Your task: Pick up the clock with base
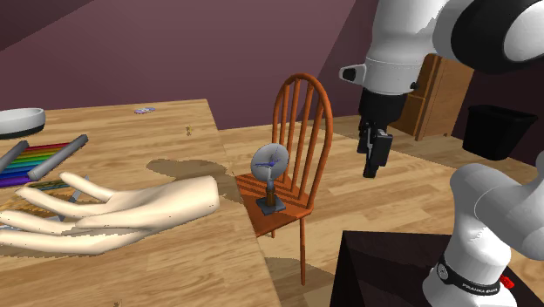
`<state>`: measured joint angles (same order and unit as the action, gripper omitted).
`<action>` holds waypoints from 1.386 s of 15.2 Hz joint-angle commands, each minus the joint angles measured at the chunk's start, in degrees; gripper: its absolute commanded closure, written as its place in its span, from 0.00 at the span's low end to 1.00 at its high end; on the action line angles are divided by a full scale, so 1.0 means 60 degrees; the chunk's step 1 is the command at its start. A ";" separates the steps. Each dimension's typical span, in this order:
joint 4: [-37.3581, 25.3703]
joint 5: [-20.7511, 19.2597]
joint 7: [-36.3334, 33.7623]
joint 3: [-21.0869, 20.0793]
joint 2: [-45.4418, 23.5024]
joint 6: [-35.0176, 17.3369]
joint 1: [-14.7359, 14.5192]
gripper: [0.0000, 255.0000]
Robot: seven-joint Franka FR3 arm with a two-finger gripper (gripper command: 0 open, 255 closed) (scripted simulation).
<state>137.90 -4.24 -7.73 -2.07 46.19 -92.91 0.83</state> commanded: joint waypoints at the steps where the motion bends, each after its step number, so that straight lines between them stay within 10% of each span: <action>1: 0.0000 0.0000 0.0000 0.0000 0.0000 0.0000 0.0000 0.00; 12: -0.1285 -0.0832 0.3081 0.2467 -0.2554 -0.1259 0.0394 0.00; 21: -0.3548 -0.0266 0.5782 0.4224 -0.5623 -0.1861 0.0415 0.00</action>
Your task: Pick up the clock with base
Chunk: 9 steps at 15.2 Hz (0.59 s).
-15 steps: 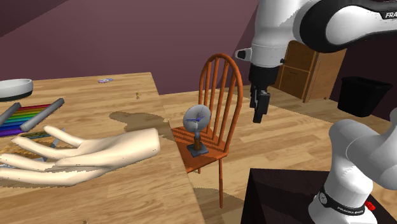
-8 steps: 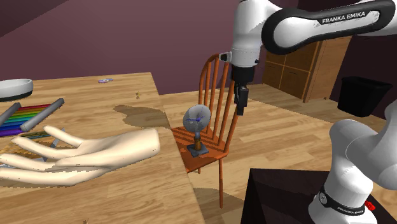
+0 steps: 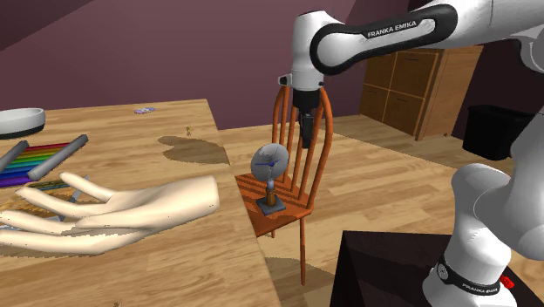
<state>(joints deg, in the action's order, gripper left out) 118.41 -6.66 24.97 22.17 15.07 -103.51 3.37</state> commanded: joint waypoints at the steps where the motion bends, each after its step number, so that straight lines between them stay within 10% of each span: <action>1: -0.0621 0.0291 0.0656 0.0349 -0.0830 -0.0113 0.0011 0.00; 9: -0.3829 0.2033 0.3227 0.1158 -0.4349 0.0304 0.0715 0.00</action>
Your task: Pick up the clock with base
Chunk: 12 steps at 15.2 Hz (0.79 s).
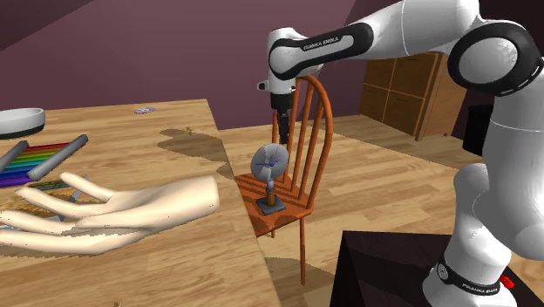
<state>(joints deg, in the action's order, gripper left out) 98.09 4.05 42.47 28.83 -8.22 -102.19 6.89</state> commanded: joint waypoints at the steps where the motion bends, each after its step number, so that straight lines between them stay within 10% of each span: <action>1: -0.0943 0.0487 0.0591 0.0065 -0.0942 0.0220 0.0306 0.00; 4: -0.2636 0.1163 0.1315 0.0003 -0.2412 0.0753 0.0958 0.00; 12: -0.1814 0.1233 0.1388 -0.0070 -0.2524 -0.0163 0.0922 0.00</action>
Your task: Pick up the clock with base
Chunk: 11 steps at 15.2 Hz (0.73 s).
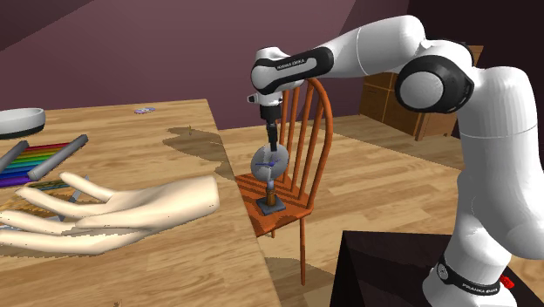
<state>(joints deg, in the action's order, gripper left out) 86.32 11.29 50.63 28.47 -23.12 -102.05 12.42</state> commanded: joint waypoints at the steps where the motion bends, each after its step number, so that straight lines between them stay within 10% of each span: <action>1: 0.0152 0.0024 0.0027 -0.0010 -0.0037 -0.0188 -0.0001 0.00; 2: 0.0149 0.0025 0.0027 -0.0010 -0.0040 -0.0187 0.0000 0.00; 3: 0.0148 0.0024 0.0030 -0.0009 -0.0036 -0.0183 0.0002 1.00; 11: 0.0137 0.0028 0.0034 -0.0009 -0.0046 -0.0181 0.0007 1.00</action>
<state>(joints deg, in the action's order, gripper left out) 87.12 11.46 50.84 28.41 -23.35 -103.14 12.44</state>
